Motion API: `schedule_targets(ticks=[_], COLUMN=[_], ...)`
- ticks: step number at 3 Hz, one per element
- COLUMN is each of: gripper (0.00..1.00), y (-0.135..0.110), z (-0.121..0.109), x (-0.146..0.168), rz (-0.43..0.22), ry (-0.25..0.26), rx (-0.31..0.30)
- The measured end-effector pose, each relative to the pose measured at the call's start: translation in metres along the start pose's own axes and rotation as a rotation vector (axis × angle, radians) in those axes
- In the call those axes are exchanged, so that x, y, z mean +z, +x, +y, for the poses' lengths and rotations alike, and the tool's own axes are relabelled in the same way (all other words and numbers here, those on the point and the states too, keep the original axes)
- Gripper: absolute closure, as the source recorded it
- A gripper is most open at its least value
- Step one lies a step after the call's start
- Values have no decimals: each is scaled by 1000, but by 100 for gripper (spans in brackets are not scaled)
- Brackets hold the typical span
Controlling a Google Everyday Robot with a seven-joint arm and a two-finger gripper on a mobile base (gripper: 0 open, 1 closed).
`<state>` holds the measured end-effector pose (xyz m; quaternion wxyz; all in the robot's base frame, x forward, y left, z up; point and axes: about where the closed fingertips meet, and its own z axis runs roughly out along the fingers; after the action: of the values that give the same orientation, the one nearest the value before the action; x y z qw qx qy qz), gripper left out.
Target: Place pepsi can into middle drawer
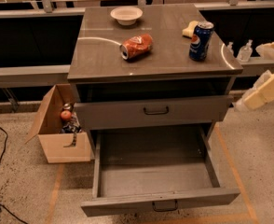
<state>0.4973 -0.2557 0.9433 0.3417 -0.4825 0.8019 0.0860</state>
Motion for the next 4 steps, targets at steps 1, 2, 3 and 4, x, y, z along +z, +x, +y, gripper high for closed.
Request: schedule_targets(ticks=[1,2,3,4], gripper=[0,0,0,0], y=[5,1,-5,-12], z=[-36,-70,-110,-148], x=[8,27,53,73], rz=[-194,-365,-506,-559], ry=[76,123,172,234], rx=[77,154,259,350])
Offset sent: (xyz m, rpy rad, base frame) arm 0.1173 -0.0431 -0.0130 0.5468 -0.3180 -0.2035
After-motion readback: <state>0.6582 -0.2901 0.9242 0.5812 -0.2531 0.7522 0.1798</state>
